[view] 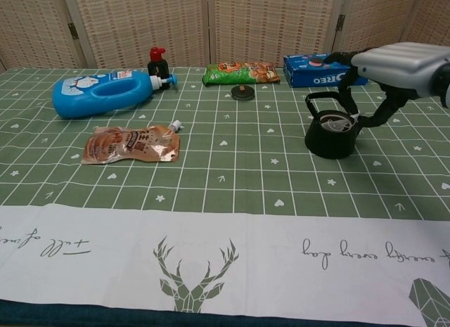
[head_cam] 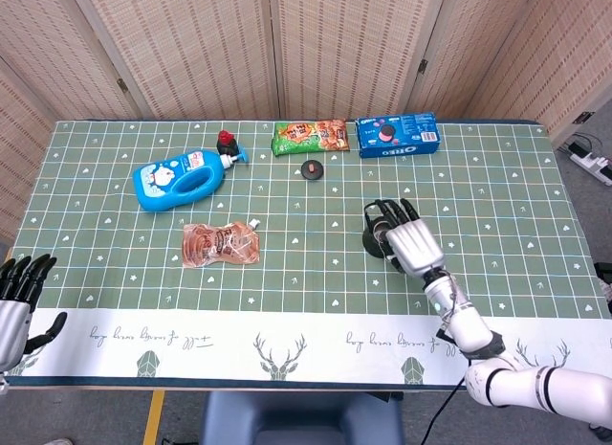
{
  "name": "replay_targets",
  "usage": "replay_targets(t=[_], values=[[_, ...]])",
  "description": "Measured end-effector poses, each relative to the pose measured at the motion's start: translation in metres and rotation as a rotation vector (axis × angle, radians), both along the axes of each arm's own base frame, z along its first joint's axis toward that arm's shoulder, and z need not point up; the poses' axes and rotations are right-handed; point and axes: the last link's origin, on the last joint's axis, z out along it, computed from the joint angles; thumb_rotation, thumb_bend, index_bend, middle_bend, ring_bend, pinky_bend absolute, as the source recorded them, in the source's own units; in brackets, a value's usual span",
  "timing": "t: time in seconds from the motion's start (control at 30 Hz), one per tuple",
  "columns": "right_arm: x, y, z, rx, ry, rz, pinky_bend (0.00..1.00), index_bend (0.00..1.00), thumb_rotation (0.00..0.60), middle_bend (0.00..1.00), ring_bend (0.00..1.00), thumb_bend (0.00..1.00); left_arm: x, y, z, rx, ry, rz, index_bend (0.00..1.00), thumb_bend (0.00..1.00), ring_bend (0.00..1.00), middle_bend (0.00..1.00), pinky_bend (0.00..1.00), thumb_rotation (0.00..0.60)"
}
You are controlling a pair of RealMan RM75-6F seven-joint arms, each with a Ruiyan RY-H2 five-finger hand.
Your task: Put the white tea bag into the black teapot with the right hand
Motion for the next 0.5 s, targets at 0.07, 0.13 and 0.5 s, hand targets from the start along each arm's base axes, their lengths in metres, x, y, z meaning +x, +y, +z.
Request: replay_targets(t=[0.07,0.13,0.5], values=[[-0.001,0.003,-0.006,0.014,0.017,0.006,0.00,0.61,0.600,0.00,0.00,0.38,0.000,0.000,0.001,0.001,-0.004,0.000,0.00,0.32,0.02,0.03,0.01,0.600],[-0.002,0.007,-0.012,0.035,0.040,0.009,0.00,0.56,0.600,0.00,0.00,0.38,0.000,0.000,0.001,0.002,-0.007,0.000,0.00,0.32,0.02,0.03,0.01,0.600],[0.000,0.034,-0.026,0.185,0.117,0.009,0.00,0.00,0.600,0.00,0.00,0.38,-0.001,0.000,0.002,0.004,-0.010,-0.002,0.00,0.32,0.02,0.03,0.01,0.600]])
